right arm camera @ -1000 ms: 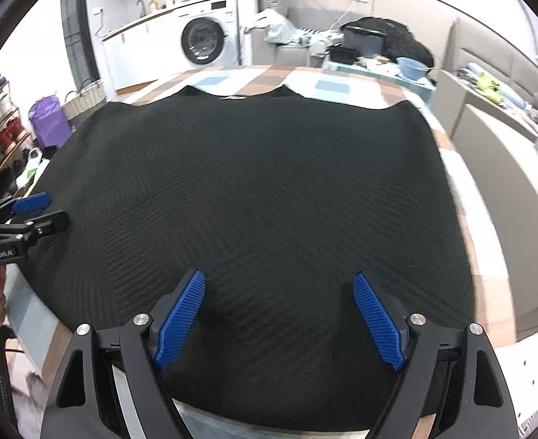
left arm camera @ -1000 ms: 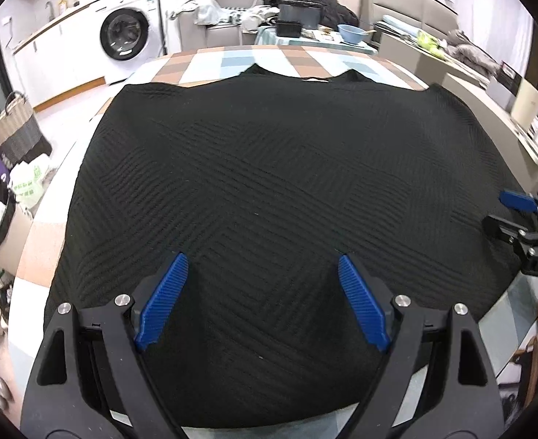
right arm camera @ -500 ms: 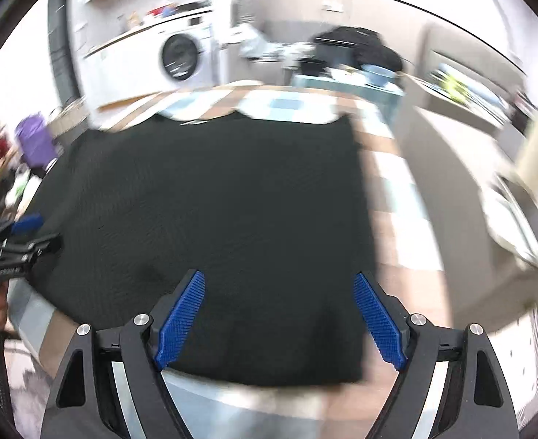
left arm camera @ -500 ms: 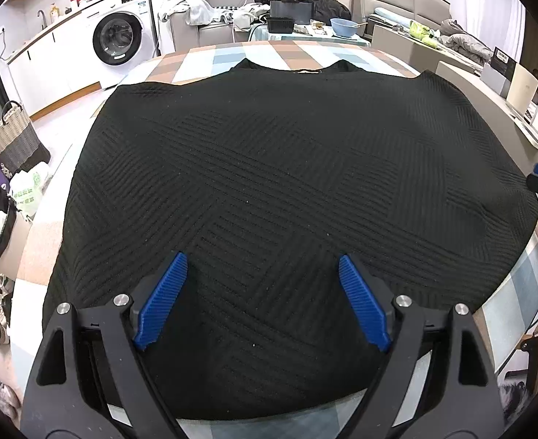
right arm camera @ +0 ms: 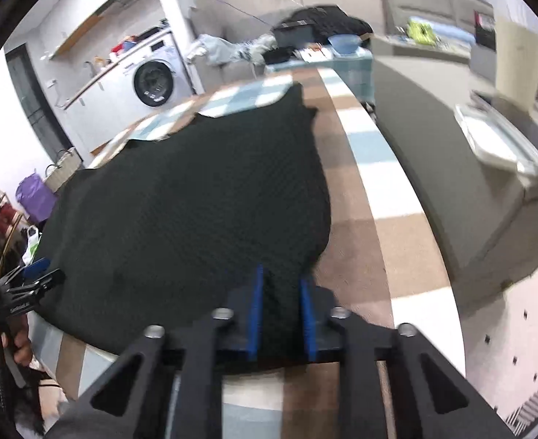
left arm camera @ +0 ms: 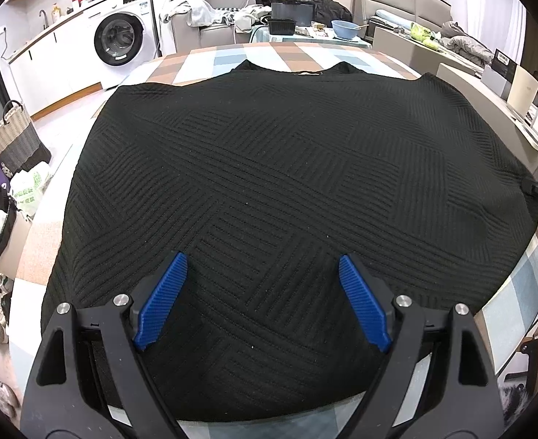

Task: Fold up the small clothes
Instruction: 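Withdraw the right tool from the flat sweater and close it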

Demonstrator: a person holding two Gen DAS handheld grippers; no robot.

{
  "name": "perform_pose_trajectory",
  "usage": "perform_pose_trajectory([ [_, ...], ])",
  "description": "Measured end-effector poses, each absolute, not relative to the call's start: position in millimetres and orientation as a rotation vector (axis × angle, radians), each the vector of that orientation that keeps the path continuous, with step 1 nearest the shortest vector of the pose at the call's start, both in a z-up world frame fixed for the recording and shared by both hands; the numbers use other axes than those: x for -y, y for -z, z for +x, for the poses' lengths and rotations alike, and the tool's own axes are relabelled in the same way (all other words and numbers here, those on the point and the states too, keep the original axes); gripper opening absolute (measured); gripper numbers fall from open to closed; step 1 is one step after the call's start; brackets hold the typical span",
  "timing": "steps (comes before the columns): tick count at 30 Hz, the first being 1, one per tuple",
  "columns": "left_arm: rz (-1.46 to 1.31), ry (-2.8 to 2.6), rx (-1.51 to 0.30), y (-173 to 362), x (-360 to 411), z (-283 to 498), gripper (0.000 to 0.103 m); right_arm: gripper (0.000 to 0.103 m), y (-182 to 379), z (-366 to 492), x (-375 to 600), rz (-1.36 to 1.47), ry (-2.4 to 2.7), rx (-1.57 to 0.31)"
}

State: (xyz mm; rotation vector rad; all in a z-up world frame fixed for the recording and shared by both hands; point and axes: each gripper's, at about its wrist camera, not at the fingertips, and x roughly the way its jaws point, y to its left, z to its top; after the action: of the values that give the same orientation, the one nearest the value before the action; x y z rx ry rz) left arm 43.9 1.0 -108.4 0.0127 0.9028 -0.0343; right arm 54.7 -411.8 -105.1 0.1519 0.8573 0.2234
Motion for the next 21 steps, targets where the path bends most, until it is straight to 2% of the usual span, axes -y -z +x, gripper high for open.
perform_pose_trajectory([
  [5, 0.027, 0.042, -0.900, 109, 1, 42, 0.084, 0.005, 87, 42, 409, 0.128, -0.232, -0.769],
  [19, 0.022, 0.106, -0.885, 104, 18, 33, 0.084, 0.005, 107, 43, 413, 0.064, -0.158, -0.869],
  [21, 0.033, 0.116, -0.885, 105, 24, 31, 0.084, 0.009, 107, 40, 416, 0.076, -0.165, -0.873],
])
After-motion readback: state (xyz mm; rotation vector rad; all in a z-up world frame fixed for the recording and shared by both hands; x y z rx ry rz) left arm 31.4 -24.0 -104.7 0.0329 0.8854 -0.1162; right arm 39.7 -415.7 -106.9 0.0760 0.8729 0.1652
